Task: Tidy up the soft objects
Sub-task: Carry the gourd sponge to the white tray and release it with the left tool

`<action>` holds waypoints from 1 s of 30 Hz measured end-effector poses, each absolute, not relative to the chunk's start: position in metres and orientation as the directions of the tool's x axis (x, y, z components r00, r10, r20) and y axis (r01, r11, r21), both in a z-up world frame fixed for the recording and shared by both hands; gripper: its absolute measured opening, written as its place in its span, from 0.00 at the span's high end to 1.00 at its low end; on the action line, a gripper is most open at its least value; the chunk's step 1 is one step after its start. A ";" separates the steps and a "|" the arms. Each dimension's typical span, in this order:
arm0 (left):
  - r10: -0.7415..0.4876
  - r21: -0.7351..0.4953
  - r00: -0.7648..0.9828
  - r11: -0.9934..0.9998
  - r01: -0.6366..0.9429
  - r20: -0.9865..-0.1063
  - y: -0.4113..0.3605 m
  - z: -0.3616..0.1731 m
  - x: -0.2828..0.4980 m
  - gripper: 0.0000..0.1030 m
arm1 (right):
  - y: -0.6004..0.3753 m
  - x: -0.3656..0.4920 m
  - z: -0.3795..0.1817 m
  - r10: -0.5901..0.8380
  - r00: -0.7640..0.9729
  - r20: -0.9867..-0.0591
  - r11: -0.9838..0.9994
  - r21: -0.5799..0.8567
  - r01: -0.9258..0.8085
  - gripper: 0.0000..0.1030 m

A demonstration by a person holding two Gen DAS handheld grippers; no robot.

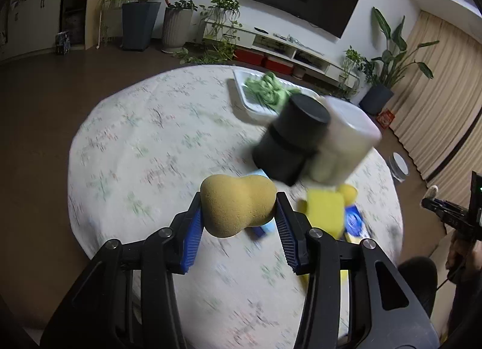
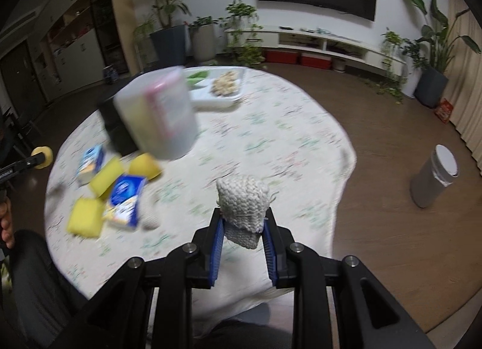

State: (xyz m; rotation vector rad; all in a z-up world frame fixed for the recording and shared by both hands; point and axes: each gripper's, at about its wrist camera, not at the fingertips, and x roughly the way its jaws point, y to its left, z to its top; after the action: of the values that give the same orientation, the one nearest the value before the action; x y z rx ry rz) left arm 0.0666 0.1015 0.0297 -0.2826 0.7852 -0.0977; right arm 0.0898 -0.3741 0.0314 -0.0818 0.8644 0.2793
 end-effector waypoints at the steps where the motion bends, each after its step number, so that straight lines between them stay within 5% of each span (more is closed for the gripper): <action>1: -0.186 -0.283 0.706 0.959 -0.021 -0.683 0.106 0.031 0.073 0.59 | -0.380 0.099 0.033 0.195 0.618 -0.761 0.964 0.032 -0.265 0.74; 14: -0.134 -0.171 0.722 0.985 0.022 -0.678 0.133 0.078 0.210 0.59 | -0.417 0.243 0.066 0.080 0.662 -0.745 0.977 -0.073 -0.201 0.74; 30: -0.184 -0.073 0.617 0.977 0.200 -0.765 0.066 0.054 0.354 0.59 | -0.310 0.396 0.072 0.177 0.620 -0.765 0.913 -0.108 -0.394 0.74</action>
State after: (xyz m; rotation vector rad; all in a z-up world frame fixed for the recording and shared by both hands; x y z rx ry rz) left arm 0.3537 0.0661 0.0539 0.0200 0.8781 -0.2208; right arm 0.3959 -0.3100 0.0718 -0.2776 0.8421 0.3326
